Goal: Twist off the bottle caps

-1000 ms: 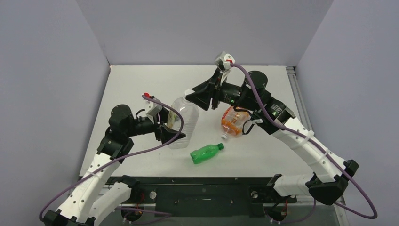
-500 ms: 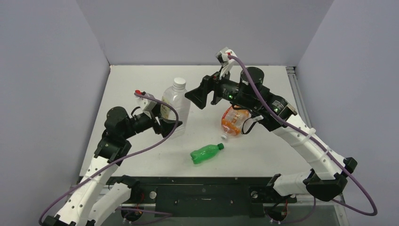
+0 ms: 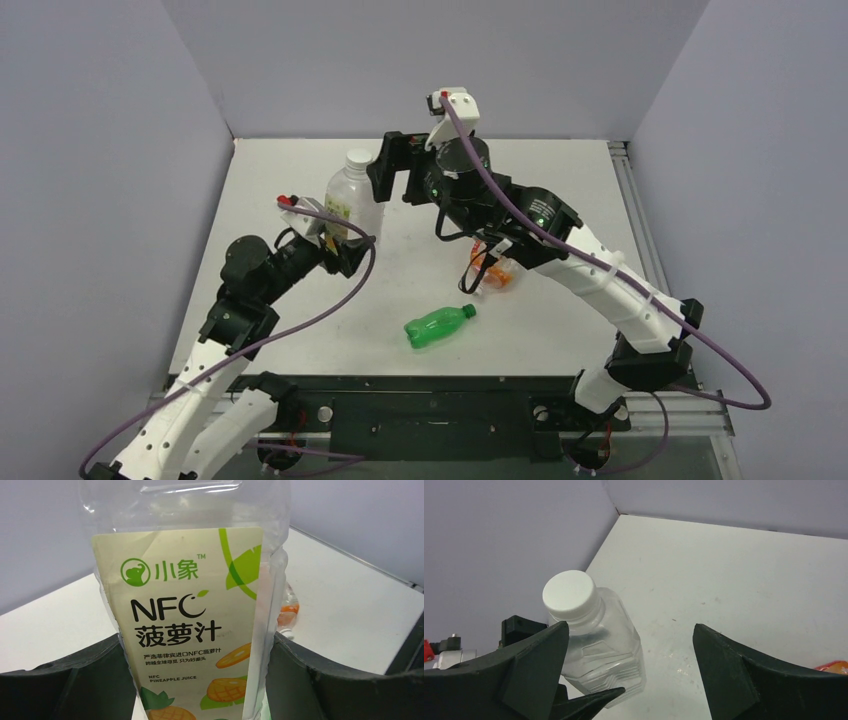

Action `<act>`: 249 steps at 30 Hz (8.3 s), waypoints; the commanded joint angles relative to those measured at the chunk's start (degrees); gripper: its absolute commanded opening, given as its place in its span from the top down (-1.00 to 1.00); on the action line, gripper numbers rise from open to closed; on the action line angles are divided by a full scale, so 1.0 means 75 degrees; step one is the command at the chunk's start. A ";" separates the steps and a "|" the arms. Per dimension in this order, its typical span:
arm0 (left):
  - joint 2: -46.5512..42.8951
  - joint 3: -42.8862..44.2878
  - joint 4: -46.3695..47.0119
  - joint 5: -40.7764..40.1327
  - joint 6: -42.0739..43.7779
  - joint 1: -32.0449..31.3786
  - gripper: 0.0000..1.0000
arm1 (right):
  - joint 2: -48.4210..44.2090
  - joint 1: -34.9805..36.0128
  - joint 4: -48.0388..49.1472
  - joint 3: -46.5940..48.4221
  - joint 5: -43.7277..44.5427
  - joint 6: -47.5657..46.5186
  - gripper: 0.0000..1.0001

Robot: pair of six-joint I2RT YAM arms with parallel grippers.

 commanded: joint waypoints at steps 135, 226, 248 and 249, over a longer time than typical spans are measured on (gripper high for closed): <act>-0.0019 -0.2113 0.2453 0.4587 0.1516 0.2351 1.00 | 0.1597 -0.2262 0.3312 -0.5298 -0.0074 -0.0365 0.36; 0.0084 -0.1279 0.2439 0.3481 -0.0428 0.1473 -0.99 | -0.0406 -0.0011 0.2409 -0.2580 -0.1563 -0.1413 1.00; 0.1889 0.1665 -0.3452 0.3936 0.0081 0.3609 -0.93 | 0.2527 -0.0849 0.3133 -0.1305 -0.0047 -0.2369 1.00; 0.2107 0.1904 -0.3677 0.3819 0.0144 0.3611 -0.93 | 0.2683 -0.0851 0.3145 -0.1266 0.0024 -0.2370 1.00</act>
